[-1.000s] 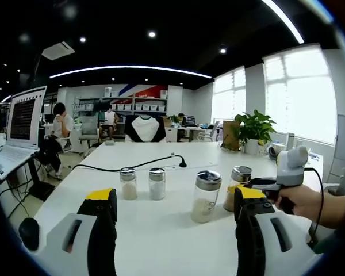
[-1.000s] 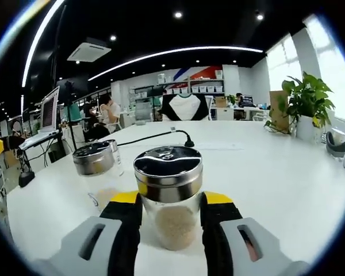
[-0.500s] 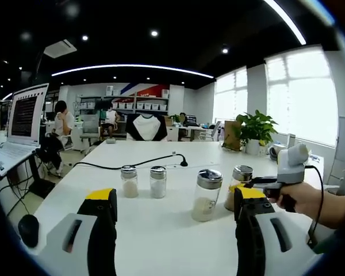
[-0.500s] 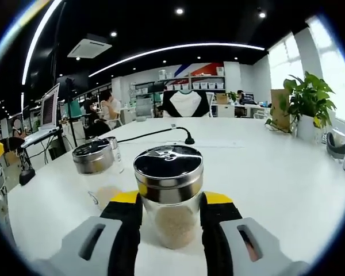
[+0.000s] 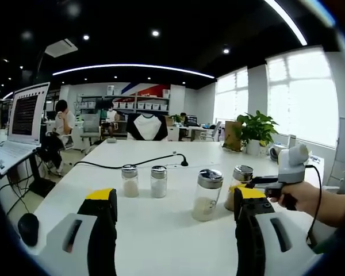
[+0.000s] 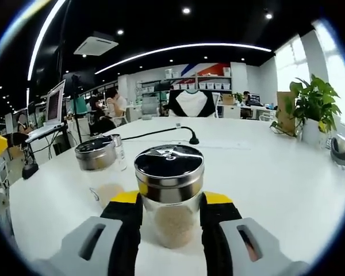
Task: Rotate the seasoning bottle until the label or dispensing opening points toward the visible target arrow and the bottle remains upright within the marked orientation range
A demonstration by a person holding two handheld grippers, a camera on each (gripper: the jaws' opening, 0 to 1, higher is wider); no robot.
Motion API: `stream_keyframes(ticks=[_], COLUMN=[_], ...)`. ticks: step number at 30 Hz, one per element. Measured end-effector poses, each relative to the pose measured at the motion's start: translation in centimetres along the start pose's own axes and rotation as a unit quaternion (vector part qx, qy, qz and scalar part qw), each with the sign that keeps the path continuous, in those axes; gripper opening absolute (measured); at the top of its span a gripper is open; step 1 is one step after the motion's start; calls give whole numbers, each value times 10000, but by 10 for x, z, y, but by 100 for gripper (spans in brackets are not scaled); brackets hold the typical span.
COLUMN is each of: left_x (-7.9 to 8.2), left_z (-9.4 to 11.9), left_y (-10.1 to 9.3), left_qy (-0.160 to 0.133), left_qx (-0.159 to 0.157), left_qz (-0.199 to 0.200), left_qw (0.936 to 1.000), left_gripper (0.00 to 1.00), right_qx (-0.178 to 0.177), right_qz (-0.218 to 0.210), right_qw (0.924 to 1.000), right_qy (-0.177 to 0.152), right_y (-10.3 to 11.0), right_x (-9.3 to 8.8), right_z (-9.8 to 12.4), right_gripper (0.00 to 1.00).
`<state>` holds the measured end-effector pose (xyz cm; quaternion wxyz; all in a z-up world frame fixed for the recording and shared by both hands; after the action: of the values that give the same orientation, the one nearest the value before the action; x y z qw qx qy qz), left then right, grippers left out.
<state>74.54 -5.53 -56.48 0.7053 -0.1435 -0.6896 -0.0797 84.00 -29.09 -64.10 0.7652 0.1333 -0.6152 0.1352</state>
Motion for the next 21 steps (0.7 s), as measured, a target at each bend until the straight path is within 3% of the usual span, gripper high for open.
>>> stream_keyframes(ticks=[21], left_x=[1], left_z=[0], left_y=[1], left_qy=[-10], left_qx=[-3], left_qz=[44], left_qw=[10000], left_gripper=[88], right_qx=[900], right_qz=[169], right_qw=[9957], right_qy=[148], right_y=[-5], right_x=[0], right_z=[2], right_gripper=[38])
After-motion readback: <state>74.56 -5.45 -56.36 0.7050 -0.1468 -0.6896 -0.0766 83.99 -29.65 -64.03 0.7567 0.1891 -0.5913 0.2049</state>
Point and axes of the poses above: the point that each gripper's makers call its tool centre point, and the gripper's own axes: z roughly backward along the fingers, y roughly to its left, x roughly out of its top, the point moved 5 cm from there along z, roughly backward along the fingers, and after that the axes turned 7 degrees about -y, right-handed, at the moved point
